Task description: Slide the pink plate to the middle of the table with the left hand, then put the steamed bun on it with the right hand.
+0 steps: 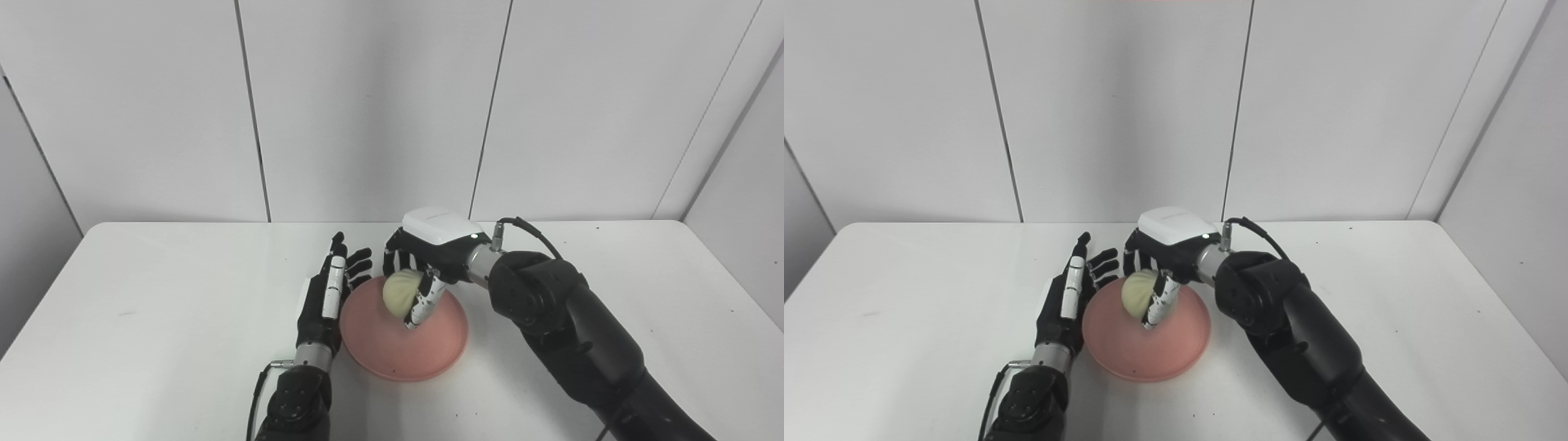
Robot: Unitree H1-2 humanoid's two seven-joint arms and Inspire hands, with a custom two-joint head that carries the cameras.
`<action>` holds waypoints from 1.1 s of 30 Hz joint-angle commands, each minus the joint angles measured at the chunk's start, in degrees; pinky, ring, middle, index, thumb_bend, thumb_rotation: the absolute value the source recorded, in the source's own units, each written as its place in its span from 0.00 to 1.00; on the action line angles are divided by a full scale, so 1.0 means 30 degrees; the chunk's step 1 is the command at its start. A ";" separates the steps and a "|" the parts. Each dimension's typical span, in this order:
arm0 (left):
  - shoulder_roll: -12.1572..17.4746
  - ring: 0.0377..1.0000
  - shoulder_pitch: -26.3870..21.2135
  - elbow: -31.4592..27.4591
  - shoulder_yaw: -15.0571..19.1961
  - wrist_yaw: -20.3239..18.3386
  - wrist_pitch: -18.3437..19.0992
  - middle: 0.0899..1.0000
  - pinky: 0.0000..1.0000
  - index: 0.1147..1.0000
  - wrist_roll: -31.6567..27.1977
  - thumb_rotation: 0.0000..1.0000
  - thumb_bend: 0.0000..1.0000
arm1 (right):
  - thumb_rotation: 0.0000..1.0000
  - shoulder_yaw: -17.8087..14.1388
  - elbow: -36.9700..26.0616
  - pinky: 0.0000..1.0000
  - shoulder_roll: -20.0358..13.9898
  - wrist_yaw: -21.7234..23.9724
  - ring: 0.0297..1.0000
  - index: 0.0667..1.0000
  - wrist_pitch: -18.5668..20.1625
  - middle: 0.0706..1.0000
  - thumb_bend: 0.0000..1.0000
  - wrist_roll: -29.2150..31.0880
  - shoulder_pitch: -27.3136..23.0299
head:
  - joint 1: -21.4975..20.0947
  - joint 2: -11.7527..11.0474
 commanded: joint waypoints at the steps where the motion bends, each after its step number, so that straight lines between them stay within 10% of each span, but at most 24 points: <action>1: -0.0150 0.78 0.0128 0.0598 -0.0018 0.0144 0.0287 0.76 0.74 0.94 0.0026 0.98 0.58 | 0.00 0.0025 -0.0010 0.29 0.0093 -0.0720 0.36 0.47 -0.0934 0.40 0.53 -0.0042 -0.0621 | 0.0008 0.0004; 19: -0.0021 0.78 0.0563 -0.0084 -0.0118 -0.0101 0.0599 0.76 0.75 0.93 -0.0003 0.97 0.58 | 0.00 0.0217 0.1536 0.24 0.0342 -0.2602 0.31 0.48 -0.1476 0.36 0.53 -0.0426 0.0612 | -0.0195 0.0199; 28: 0.0046 0.78 0.0742 -0.0425 -0.0197 -0.0243 0.0951 0.77 0.74 0.94 -0.0103 0.97 0.56 | 0.15 0.0642 0.1070 0.65 -0.0072 -0.2109 0.74 0.46 -0.1051 0.76 0.52 -0.1669 0.0881 | -0.0278 0.0285; 33: 0.0048 0.78 0.0740 -0.0448 -0.0166 -0.0278 0.1113 0.77 0.73 0.94 -0.0120 0.97 0.56 | 0.24 0.0623 0.0586 0.78 -0.0371 -0.1761 0.85 0.63 -0.1265 0.84 0.93 -0.1870 0.0993 | -0.0312 0.0294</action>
